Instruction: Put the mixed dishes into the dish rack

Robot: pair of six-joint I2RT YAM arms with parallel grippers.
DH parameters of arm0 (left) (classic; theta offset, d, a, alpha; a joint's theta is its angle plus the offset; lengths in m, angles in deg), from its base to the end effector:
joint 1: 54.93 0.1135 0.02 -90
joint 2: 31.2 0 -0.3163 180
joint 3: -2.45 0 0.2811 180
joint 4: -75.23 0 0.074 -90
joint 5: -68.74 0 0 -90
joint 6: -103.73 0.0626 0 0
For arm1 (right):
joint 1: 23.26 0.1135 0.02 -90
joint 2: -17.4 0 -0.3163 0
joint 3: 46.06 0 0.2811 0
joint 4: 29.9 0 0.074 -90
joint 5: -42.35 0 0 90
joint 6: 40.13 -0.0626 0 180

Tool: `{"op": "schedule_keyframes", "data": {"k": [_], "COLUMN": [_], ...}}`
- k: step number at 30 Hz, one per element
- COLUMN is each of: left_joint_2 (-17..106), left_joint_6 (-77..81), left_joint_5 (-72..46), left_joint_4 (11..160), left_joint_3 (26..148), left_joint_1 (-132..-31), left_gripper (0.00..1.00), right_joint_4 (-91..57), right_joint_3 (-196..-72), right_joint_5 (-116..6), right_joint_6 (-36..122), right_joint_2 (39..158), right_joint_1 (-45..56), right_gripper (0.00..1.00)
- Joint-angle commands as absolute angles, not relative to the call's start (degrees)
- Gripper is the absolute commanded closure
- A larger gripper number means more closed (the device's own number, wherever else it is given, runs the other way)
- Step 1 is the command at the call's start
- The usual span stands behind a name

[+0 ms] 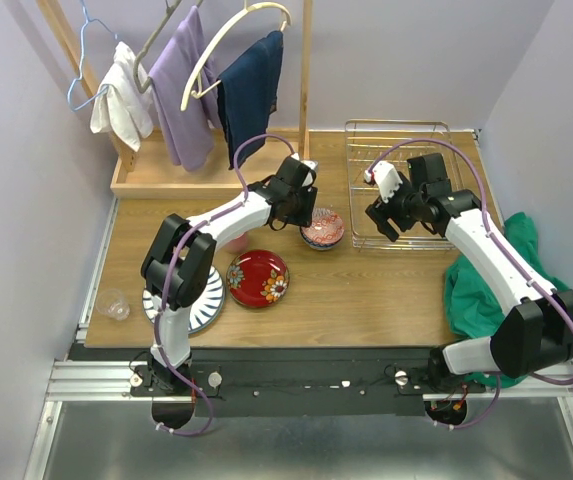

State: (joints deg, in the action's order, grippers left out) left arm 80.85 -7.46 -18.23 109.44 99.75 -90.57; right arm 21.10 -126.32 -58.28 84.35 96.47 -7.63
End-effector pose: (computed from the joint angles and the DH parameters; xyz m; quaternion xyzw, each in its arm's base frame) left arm 0.4046 -0.2942 0.2321 0.1269 0.9276 -0.1885 0.2964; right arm 0.3133 0.0996 0.3264 -0.4248 0.8336 0.0298 0.3517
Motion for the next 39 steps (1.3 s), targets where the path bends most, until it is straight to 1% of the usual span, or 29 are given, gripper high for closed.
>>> {"op": "schedule_keyframes", "data": {"k": [1, 4, 8, 17, 20, 21, 24, 27, 32, 35, 36, 38, 39], "left_joint_2": [81.9, 81.7, 81.6, 82.9, 82.7, 82.0, 79.9, 77.5, 74.5, 72.9, 72.0, 71.2, 70.5], "left_joint_6": [-8.4, -7.8, -6.9, -5.3, -4.6, -4.3, -3.2, -2.4, -1.0, -0.4, -0.3, 0.1, 0.2], "left_joint_5": [-18.4, -18.7, -19.4, -18.0, -17.6, -17.8, -18.3, -18.7, -18.9, -18.6, -18.4, -18.4, -18.3], "left_joint_4": [108.1, 108.4, 108.7, 108.7, 108.5, 108.5, 108.7, 109.1, 109.6, 109.9, 110.0, 110.1, 110.1], "left_joint_3": [100.2, 100.0, 98.9, 97.7, 97.4, 97.2, 96.2, 94.6, 90.8, 88.7, 88.3, 87.0, 86.6], "left_joint_1": [-90.8, -90.8, -90.7, -89.6, -89.6, -89.5, -89.1, -87.9, -85.4, -83.4, -83.0, -81.7, -81.4], "left_gripper": [0.53, 0.58, 0.63, 0.64, 0.74, 0.84, 0.94, 0.98, 1.0, 1.0, 1.0, 1.0, 1.0], "right_joint_4": [23.6, 27.4, 27.9, 27.6, 27.8, 27.8, 27.0, 26.7, 26.3, 27.1, 27.6, 29.3, 29.6], "right_joint_3": [-124.7, -124.3, -123.8, -124.4, -124.4, -124.3, -123.8, -123.6, -124.6, -125.2, -126.0, -126.7, -127.1], "right_joint_5": [-62.1, -64.9, -64.3, -63.6, -64.1, -64.2, -64.4, -65.1, -65.9, -66.1, -66.3, -67.2, -67.6], "right_joint_6": [89.0, 92.6, 94.2, 95.3, 95.8, 96.1, 96.8, 97.8, 99.0, 100.8, 101.4, 102.5, 102.8], "right_joint_2": [95.4, 95.6, 96.6, 98.2, 98.5, 98.6, 99.0, 99.8, 102.2, 103.6, 104.6, 105.6, 106.2], "right_joint_1": [-7.9, -7.9, -7.9, -7.9, -7.9, -7.9, -7.9, -7.9, -7.8, -7.8, -7.7, -7.4, -6.8], "right_gripper": [0.18, 0.18, 0.18, 0.17, 0.17, 0.18, 0.18, 0.18, 0.21, 0.27, 0.34, 0.43, 0.55]}}
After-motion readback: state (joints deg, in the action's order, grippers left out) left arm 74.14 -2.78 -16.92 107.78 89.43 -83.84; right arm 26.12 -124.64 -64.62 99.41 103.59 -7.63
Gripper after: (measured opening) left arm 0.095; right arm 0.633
